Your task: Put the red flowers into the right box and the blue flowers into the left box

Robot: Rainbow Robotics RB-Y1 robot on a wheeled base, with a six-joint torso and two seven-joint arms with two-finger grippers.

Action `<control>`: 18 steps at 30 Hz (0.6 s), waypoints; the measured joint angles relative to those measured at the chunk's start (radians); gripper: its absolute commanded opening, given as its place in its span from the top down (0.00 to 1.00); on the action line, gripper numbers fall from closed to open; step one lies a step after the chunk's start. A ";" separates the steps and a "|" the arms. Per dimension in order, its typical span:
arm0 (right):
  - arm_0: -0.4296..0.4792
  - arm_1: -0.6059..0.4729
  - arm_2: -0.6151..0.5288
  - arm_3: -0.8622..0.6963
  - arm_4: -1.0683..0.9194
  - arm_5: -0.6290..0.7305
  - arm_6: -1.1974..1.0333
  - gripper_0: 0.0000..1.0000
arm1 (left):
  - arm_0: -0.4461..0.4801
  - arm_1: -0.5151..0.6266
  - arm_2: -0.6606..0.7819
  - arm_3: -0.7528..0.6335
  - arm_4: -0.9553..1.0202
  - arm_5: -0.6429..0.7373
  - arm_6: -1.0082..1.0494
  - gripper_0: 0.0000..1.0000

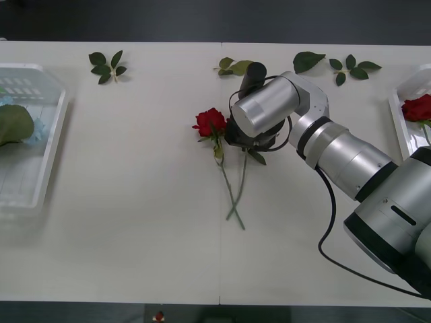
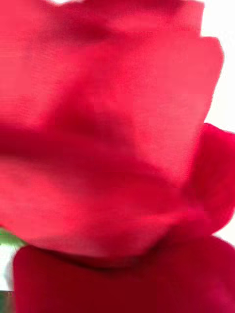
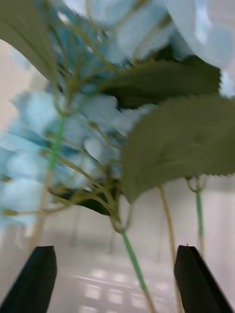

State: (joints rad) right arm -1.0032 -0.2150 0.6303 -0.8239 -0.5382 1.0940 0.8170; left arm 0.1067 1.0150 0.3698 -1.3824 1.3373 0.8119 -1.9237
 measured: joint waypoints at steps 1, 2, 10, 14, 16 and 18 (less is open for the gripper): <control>0.000 0.000 0.000 0.000 0.000 0.000 0.000 1.00 | 0.000 0.000 0.002 -0.006 0.030 0.043 0.000 0.16; 0.000 0.000 0.000 0.000 0.000 0.000 0.000 1.00 | 0.000 0.000 0.008 -0.016 0.053 0.083 -0.001 0.17; 0.000 -0.007 -0.025 -0.029 -0.019 0.060 0.001 1.00 | -0.001 0.000 0.095 -0.241 0.171 0.282 -0.025 0.16; 0.000 -0.060 -0.082 -0.115 -0.070 0.136 0.028 1.00 | -0.032 0.000 0.094 -0.280 0.226 0.293 -0.025 0.16; 0.000 -0.098 -0.107 -0.159 -0.089 0.163 0.080 1.00 | -0.059 0.000 0.072 -0.284 0.236 0.293 -0.025 0.16; 0.000 -0.143 -0.129 -0.198 -0.107 0.196 0.145 1.00 | -0.093 0.000 0.031 -0.283 0.238 0.293 -0.025 0.16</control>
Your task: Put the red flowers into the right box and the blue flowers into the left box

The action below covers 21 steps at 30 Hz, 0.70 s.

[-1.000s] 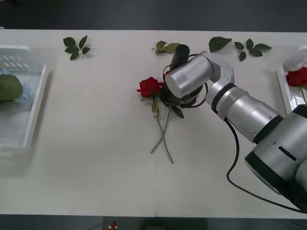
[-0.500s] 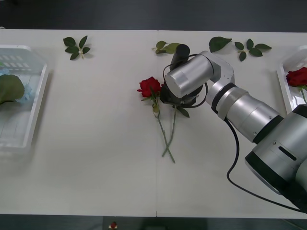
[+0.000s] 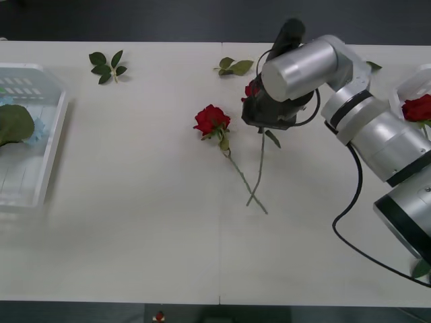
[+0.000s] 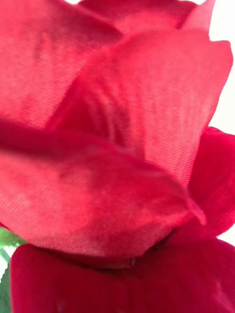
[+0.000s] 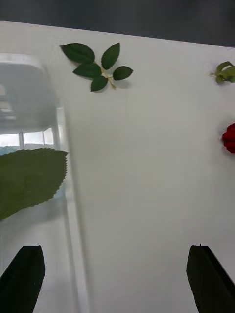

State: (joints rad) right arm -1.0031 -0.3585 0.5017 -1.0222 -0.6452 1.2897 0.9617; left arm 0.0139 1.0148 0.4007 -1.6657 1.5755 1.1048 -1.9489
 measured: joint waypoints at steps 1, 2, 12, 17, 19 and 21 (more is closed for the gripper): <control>0.000 -0.022 -0.011 -0.016 -0.009 0.015 0.030 1.00 | -0.016 0.000 -0.024 0.000 -0.002 0.000 0.000 0.16; 0.000 -0.047 -0.023 -0.032 -0.018 0.028 0.052 1.00 | -0.035 0.000 -0.052 0.000 -0.009 0.000 0.000 0.15; 0.089 -0.274 -0.262 -0.170 -0.051 0.110 0.295 1.00 | -0.156 -0.097 -0.235 0.000 -0.172 -0.031 0.000 0.00; 0.154 -0.409 -0.299 -0.182 -0.055 0.106 0.411 1.00 | -0.173 -0.217 -0.266 0.000 -0.266 -0.048 0.000 0.00; 0.173 -0.453 -0.299 -0.181 -0.055 0.098 0.463 1.00 | -0.175 -0.242 -0.278 0.000 -0.284 -0.048 0.000 0.00; 0.196 -0.497 -0.299 -0.181 -0.053 0.083 0.511 1.00 | -0.176 -0.255 -0.296 0.000 -0.286 -0.048 0.000 0.00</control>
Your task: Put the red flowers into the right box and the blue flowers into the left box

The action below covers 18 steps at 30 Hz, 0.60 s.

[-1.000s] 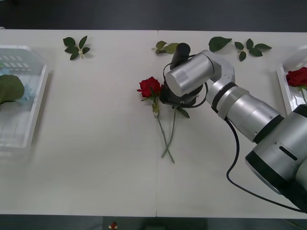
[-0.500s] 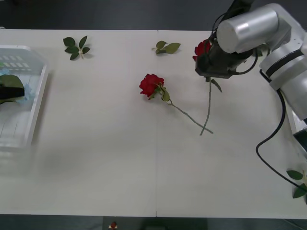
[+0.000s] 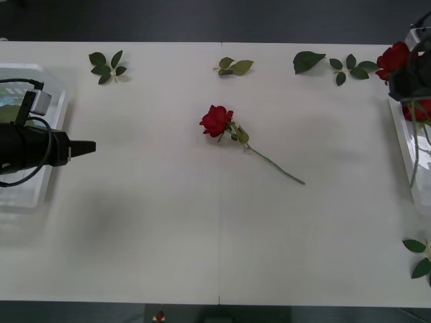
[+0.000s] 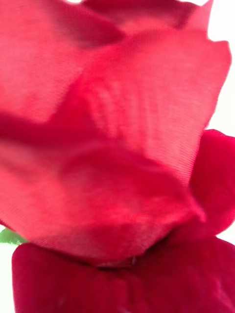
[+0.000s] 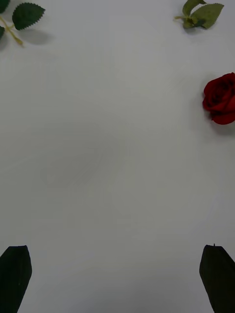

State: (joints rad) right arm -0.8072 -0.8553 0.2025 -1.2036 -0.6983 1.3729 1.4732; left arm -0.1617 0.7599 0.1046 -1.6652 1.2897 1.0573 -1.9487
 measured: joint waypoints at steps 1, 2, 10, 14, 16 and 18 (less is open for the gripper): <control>0.011 -0.021 0.000 0.000 0.003 -0.008 0.022 1.00 | 0.000 -0.003 -0.013 0.000 0.000 0.000 0.000 0.00; 0.024 -0.042 0.000 0.000 0.010 -0.014 0.043 1.00 | -0.002 -0.005 -0.028 0.000 0.000 0.000 0.000 0.00; 0.097 -0.152 0.000 0.085 0.072 -0.124 0.077 1.00 | -0.012 -0.057 -0.137 0.000 0.059 -0.002 -0.015 0.00; 0.100 -0.155 0.000 0.175 0.156 -0.200 0.077 1.00 | -0.012 -0.061 -0.177 0.000 0.186 -0.016 -0.202 0.00; 0.100 -0.155 0.000 0.208 0.183 -0.241 0.077 1.00 | -0.012 -0.050 -0.194 0.000 0.271 -0.016 -0.267 0.00; 0.100 -0.155 0.000 0.231 0.206 -0.272 0.077 1.00 | -0.012 -0.026 -0.216 0.000 0.379 -0.016 -0.277 0.00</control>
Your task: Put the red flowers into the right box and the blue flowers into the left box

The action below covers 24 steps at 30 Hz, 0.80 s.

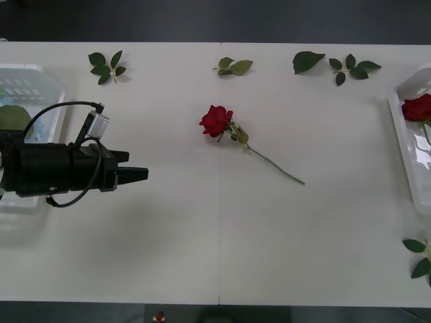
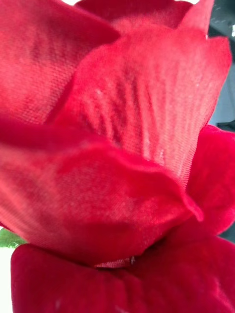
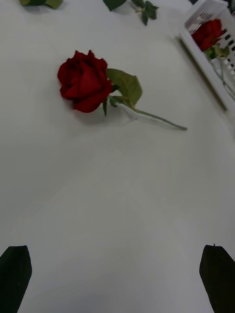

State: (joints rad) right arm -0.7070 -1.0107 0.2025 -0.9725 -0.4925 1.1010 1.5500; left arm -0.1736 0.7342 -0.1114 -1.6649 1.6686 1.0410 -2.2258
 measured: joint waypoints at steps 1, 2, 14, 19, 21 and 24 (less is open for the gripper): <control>0.000 0.000 0.000 0.007 0.010 -0.009 0.000 1.00 | 0.000 0.017 -0.013 0.000 0.045 0.000 0.000 0.00; 0.000 0.000 0.000 0.012 0.020 -0.016 0.000 1.00 | 0.000 0.038 -0.027 0.000 0.096 -0.004 -0.002 0.00; 0.000 0.000 0.000 0.020 0.066 -0.058 0.000 0.00 | 0.000 0.309 -0.192 -0.017 0.669 -0.092 -0.430 0.00; 0.000 0.000 0.000 0.020 0.037 -0.058 0.000 0.00 | 0.000 0.402 -0.191 -0.073 0.769 -0.102 -0.443 0.00; 0.000 0.000 0.000 0.020 0.026 -0.058 0.000 0.00 | 0.000 0.433 -0.191 -0.096 0.799 -0.120 -0.443 0.00; 0.000 0.000 0.000 0.020 -0.004 -0.058 0.000 0.00 | 0.000 0.464 -0.191 -0.127 0.845 -0.139 -0.443 0.00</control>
State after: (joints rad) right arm -0.7071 -1.0105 0.2025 -0.9521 -0.4962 1.0427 1.5499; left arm -0.1736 1.1984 -0.3026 -1.7916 2.5133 0.9017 -2.6690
